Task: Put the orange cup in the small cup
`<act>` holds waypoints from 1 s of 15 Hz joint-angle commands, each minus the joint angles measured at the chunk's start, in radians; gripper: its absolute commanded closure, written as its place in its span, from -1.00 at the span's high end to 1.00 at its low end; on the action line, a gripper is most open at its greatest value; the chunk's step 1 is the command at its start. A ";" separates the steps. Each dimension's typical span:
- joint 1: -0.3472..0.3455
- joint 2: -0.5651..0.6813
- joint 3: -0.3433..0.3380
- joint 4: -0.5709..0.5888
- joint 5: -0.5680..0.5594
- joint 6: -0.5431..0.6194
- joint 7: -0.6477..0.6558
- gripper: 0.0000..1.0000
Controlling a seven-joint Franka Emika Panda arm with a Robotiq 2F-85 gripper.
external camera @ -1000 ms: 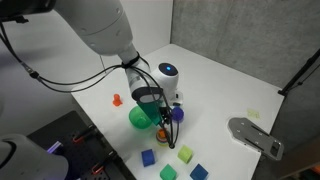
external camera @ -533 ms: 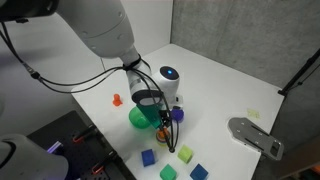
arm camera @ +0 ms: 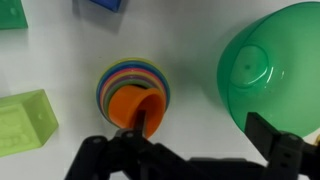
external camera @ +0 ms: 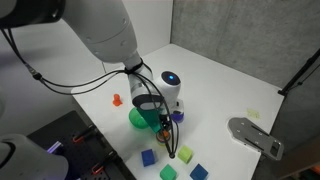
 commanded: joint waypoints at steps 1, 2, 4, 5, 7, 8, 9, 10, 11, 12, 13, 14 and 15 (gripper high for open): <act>-0.029 -0.004 0.011 0.009 0.023 -0.012 -0.042 1.00; -0.033 -0.006 0.009 0.010 0.023 -0.013 -0.044 1.00; -0.041 -0.009 0.006 0.011 0.022 -0.014 -0.046 1.00; -0.046 -0.010 0.006 0.012 0.023 -0.015 -0.048 1.00; -0.056 -0.009 0.005 0.015 0.024 -0.017 -0.054 1.00; -0.060 -0.009 0.003 0.015 0.023 -0.018 -0.056 1.00; -0.064 -0.010 0.002 0.014 0.023 -0.017 -0.057 1.00; -0.067 -0.012 0.002 0.014 0.023 -0.018 -0.057 1.00; -0.066 -0.015 -0.002 0.014 0.020 -0.021 -0.053 1.00; -0.063 -0.023 -0.003 0.011 0.017 -0.024 -0.050 1.00; -0.053 -0.036 -0.009 0.009 0.009 -0.039 -0.038 1.00; -0.040 -0.048 -0.016 0.006 0.000 -0.051 -0.025 1.00; -0.024 -0.063 -0.024 0.001 -0.008 -0.062 -0.011 1.00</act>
